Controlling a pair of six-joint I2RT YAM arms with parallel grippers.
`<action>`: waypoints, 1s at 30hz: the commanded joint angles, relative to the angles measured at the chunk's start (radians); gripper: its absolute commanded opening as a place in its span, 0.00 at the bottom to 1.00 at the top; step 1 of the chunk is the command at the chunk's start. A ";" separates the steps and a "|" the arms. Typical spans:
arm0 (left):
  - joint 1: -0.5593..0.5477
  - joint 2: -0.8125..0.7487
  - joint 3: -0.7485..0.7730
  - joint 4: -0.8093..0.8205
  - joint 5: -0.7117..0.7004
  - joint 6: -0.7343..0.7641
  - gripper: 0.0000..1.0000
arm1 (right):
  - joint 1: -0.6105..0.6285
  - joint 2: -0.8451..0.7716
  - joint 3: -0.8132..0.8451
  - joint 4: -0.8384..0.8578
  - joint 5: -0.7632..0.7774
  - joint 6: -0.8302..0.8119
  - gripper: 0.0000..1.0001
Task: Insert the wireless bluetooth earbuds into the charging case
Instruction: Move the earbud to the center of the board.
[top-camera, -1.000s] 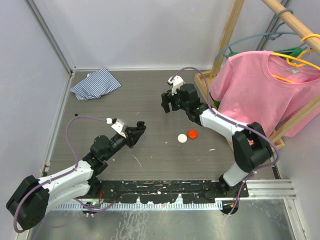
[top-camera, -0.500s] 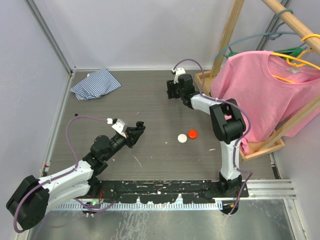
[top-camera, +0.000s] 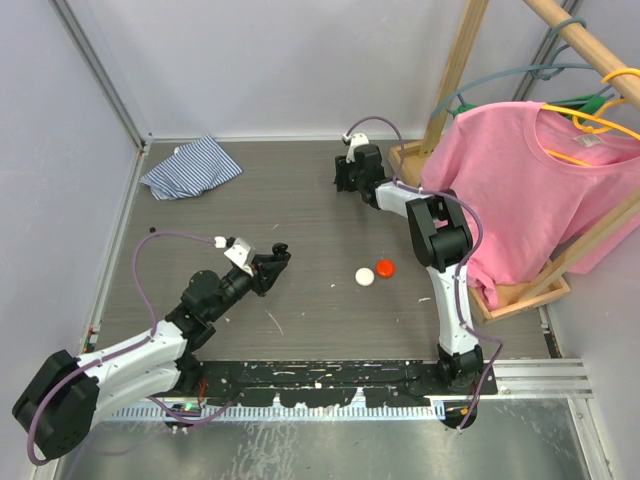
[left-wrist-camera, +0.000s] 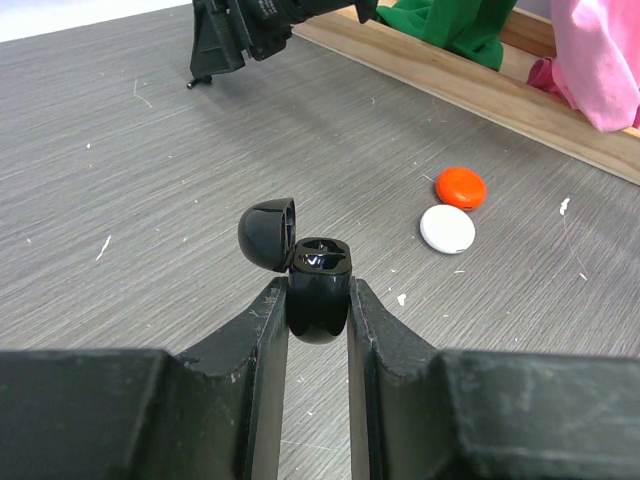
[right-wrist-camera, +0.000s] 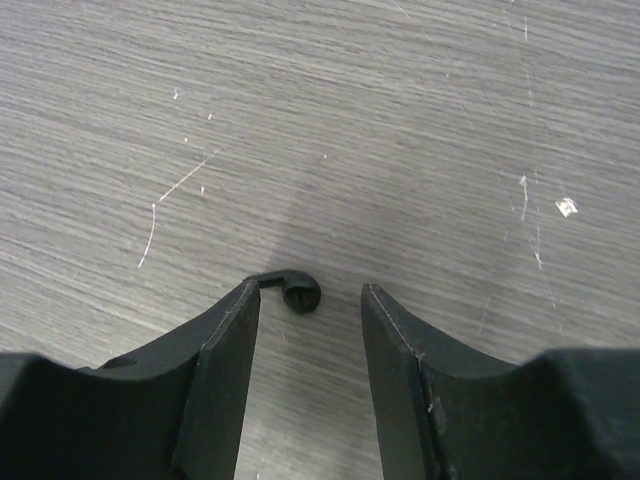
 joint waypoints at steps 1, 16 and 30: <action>-0.003 -0.014 0.033 0.034 0.000 0.019 0.00 | -0.005 0.021 0.083 0.018 -0.028 0.015 0.50; -0.003 -0.022 0.034 0.029 0.011 0.016 0.00 | -0.007 0.047 0.089 -0.017 -0.035 0.011 0.38; -0.003 -0.029 0.033 0.026 0.014 0.016 0.00 | -0.006 -0.031 -0.016 -0.033 -0.128 -0.022 0.24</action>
